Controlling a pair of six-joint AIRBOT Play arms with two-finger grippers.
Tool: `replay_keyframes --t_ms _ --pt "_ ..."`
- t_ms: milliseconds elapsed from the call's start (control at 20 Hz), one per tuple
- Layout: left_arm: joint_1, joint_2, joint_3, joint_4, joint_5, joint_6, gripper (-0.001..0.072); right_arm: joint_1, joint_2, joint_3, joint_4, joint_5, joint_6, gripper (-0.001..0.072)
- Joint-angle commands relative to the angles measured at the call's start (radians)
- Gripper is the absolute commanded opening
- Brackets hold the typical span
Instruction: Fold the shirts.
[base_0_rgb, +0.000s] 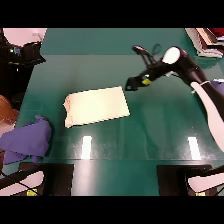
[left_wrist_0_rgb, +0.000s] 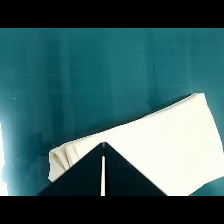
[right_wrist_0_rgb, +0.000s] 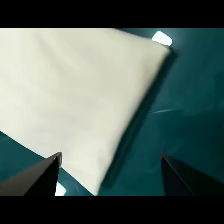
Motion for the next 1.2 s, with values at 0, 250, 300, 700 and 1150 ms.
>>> replay_keyframes --t_ms 0,250,300,700,1150 --pt "0.000 0.001 0.000 -0.003 -0.004 0.002 0.0022 -0.146 -0.020 -0.153 0.143 0.010 0.036 0.0689" --pt "0.000 0.001 0.000 -0.003 -0.003 0.008 0.0022 -0.115 -0.159 -0.207 0.336 0.002 0.027 0.0662" --pt "0.000 0.001 0.000 -0.003 -0.003 0.008 0.0022 -0.090 -0.186 -0.193 0.361 0.001 0.025 0.0654" --pt "0.000 0.001 0.000 -0.003 -0.009 0.007 0.0022 0.137 -0.355 0.085 0.418 -0.051 0.024 0.0400" --pt "-0.128 0.001 0.000 -0.020 -0.042 0.007 0.0022 -0.026 -0.269 0.219 0.410 -0.069 -0.022 0.0015"
